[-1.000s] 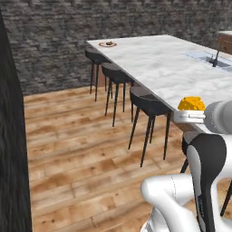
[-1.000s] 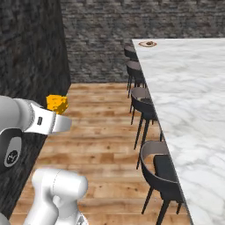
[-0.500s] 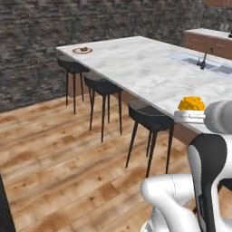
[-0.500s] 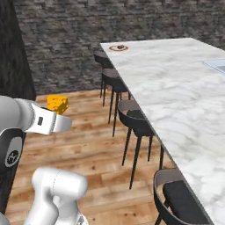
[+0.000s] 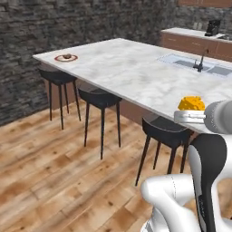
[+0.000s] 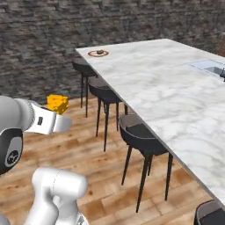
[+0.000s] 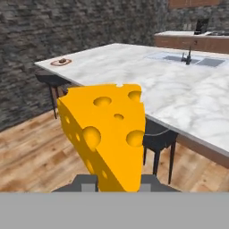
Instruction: Take the cheese, chicken drumstick, and corn from the fridge and place them on the plate on the dining counter to create an appetizer plate.
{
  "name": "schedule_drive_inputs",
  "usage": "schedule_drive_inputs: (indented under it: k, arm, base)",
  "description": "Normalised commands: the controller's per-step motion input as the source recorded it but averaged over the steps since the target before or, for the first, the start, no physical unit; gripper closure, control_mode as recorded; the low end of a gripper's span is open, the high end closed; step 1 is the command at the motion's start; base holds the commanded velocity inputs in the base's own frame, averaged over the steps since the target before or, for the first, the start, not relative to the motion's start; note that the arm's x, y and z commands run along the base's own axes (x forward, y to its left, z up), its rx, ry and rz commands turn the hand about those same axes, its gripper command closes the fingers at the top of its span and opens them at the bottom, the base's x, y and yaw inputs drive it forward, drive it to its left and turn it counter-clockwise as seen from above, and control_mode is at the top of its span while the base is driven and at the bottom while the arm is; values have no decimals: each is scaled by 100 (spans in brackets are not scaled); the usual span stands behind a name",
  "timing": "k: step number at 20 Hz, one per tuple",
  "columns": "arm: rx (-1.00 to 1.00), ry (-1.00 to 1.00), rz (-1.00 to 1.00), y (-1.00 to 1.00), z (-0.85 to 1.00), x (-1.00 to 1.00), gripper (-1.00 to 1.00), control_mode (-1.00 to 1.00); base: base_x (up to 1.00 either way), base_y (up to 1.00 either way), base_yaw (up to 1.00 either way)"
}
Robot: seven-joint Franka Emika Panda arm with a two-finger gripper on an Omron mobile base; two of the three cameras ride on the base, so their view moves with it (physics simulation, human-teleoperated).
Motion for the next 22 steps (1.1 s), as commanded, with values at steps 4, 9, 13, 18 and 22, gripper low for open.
schedule_drive_inputs:
  k: [4,9,13,18,22]
  arm:
    - [0,0,0,0,0,0,100,100]
    - [0,0,0,0,0,0,100,100]
    - [0,0,0,0,0,0,100,100]
    - [0,0,0,0,0,0,100,100]
    - [0,0,0,0,0,0,100,100]
  base:
    - [100,100,-35]
    - [100,100,-31]
    - [100,100,-29]
    - [100,100,-29]
    - [100,100,-29]
